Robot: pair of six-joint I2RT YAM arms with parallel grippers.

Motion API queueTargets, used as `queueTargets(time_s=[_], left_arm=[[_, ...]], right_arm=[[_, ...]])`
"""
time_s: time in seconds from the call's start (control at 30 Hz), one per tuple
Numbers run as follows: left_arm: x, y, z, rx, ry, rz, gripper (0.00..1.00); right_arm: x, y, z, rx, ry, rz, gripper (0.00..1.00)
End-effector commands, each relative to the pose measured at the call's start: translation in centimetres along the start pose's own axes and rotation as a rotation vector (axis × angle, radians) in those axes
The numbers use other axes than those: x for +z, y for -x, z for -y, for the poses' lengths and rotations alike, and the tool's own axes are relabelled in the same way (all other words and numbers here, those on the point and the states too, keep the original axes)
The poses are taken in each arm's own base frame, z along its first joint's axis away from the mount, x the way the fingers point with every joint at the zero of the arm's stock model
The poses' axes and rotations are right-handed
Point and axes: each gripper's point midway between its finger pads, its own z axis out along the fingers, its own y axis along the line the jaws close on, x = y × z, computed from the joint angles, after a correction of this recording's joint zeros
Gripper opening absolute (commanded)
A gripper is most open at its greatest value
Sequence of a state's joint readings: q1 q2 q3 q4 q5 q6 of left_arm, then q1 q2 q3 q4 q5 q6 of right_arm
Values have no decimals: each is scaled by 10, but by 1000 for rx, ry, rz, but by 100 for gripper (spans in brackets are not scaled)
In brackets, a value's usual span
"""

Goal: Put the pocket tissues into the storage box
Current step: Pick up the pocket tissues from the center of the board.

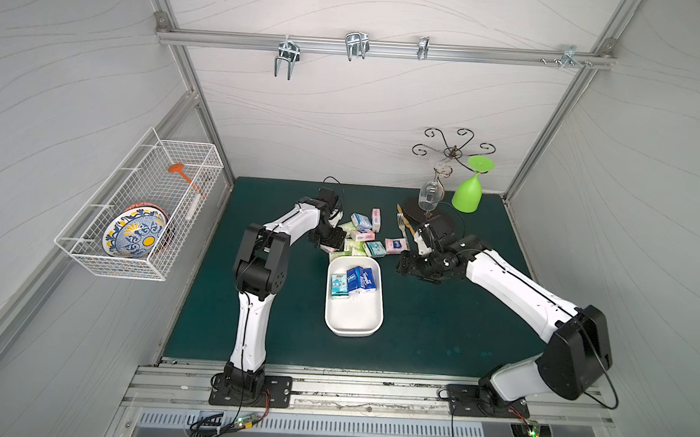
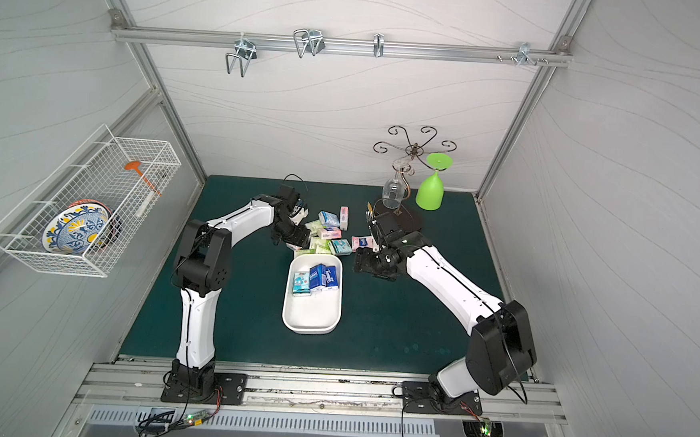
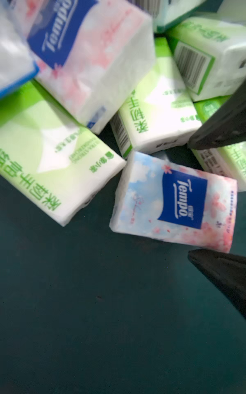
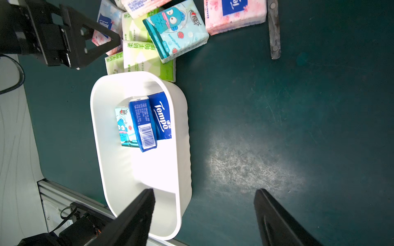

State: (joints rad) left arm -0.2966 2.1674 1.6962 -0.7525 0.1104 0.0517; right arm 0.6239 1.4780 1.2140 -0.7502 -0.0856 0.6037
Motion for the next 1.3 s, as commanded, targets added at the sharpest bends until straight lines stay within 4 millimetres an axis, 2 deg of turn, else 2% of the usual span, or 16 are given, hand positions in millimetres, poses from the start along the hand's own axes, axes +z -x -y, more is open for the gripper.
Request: queueTargets(time_s=[0.0, 0.13, 0.23, 0.37, 0.47, 0.6, 0.77, 0.87, 1.03, 1.17, 1.27], left_arm=[[9, 5, -3, 14, 28, -5, 73], [11, 7, -9, 12, 55, -8, 64], [14, 5, -12, 12, 74, -19, 63], [12, 4, -14, 6, 86, -15, 49], [7, 7, -13, -8, 83, 2, 47], [-11, 10, -14, -27, 96, 41, 43], [-49, 13, -16, -82, 127, 104, 45], [-72, 3, -16, -137, 141, 112, 45], [-106, -30, -9, -254, 122, 105, 45], [-126, -61, 8, -332, 41, 101, 45], [-135, -88, 30, -395, -45, 94, 45]], right_arm=[[1, -5, 9, -1, -36, -19, 80], [0, -5, 10, -4, -40, -19, 80], [1, -5, 11, -3, -42, -20, 80], [-1, -4, 10, -2, -35, -18, 80], [-2, -3, 8, -3, -32, -17, 80], [-2, -2, 6, -1, -23, -16, 80], [1, 0, 1, 10, 1, -15, 79], [3, -2, 1, 17, 8, -16, 80], [6, -13, 3, 29, 21, -33, 79], [5, -22, 3, 30, 24, -41, 79], [3, -28, 3, 25, 20, -43, 79]])
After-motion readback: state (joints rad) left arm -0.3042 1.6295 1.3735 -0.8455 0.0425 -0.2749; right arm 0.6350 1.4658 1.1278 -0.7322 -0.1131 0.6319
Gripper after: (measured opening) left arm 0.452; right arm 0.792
